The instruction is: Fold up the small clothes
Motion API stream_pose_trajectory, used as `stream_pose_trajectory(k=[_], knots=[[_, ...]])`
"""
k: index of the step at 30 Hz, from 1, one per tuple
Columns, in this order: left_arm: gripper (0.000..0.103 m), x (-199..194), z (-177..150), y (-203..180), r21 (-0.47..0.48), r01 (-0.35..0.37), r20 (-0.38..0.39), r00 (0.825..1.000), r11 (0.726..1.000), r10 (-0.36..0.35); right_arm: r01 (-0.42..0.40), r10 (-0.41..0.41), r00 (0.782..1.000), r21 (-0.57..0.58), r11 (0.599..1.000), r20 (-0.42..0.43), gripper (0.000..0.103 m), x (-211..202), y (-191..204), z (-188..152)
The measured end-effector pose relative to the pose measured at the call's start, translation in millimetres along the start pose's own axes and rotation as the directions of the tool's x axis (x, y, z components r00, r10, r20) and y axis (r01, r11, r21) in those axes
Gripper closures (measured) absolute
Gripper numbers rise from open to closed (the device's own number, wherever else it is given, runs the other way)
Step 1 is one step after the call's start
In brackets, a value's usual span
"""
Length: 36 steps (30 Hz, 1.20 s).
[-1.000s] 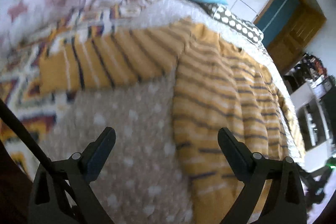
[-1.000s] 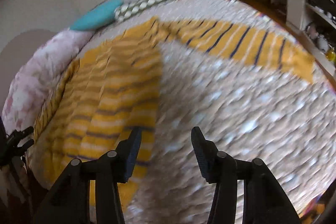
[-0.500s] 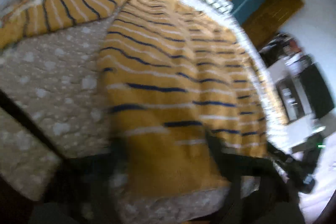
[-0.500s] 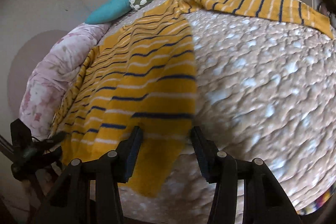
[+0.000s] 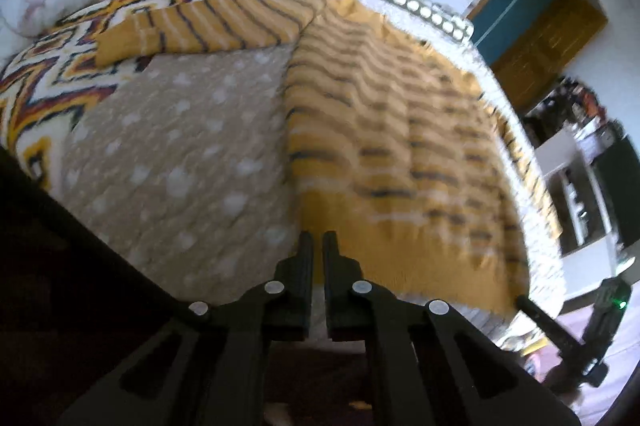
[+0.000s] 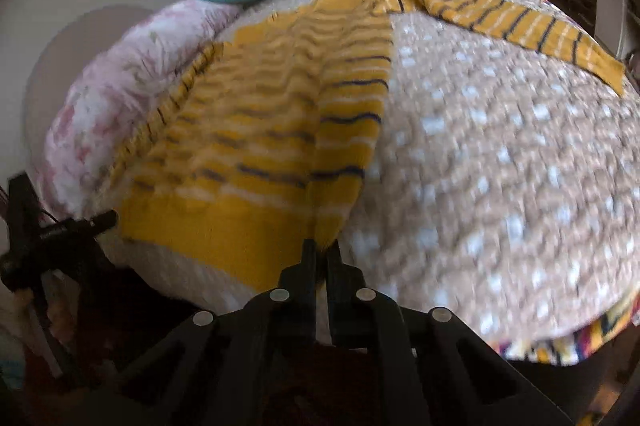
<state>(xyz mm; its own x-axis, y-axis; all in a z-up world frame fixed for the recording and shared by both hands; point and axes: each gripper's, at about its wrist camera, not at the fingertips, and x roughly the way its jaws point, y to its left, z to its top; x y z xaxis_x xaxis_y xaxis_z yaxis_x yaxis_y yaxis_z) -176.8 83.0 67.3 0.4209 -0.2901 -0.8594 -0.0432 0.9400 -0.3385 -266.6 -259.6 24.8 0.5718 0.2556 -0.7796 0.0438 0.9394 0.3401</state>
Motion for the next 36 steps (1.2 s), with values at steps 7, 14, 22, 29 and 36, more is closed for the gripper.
stream_pose_trajectory(k=[7, 14, 22, 29, 36], knots=[[0.068, -14.9, -5.3, 30.4, -0.031, -0.048, 0.083, 0.995, 0.998, 0.05, 0.051, -0.052, 0.998, 0.033, 0.998, 0.033, 0.097, -12.2, -13.9, -9.6], [0.027, -21.7, 47.0, 101.7, -0.206, -0.055, 0.207, 0.973, 0.977, 0.098, 0.128, -0.126, 0.984, -0.008, 0.992, 0.126, 0.094, -20.5, -0.4, 22.6], [0.027, 30.7, 115.7, 185.2, -0.435, 0.065, 0.164, 0.986, 0.898, 0.009, 0.141, -0.136, 0.982, -0.025, 0.99, 0.132, 0.087, -5.0, 17.5, 40.7], [0.092, 55.8, 161.6, 207.9, -0.491, 0.041, 0.174, 0.983, 0.87, 0.052, 0.183, -0.179, 0.979, -0.037, 0.982, 0.102, 0.086, 8.3, 24.5, 48.6], [0.095, 1.6, 225.4, 208.7, -0.434, -0.207, 0.266, 0.9, 0.877, 0.344, 0.208, -0.201, 0.972, -0.054, 0.977, 0.124, 0.086, 10.1, 32.3, 58.2]])
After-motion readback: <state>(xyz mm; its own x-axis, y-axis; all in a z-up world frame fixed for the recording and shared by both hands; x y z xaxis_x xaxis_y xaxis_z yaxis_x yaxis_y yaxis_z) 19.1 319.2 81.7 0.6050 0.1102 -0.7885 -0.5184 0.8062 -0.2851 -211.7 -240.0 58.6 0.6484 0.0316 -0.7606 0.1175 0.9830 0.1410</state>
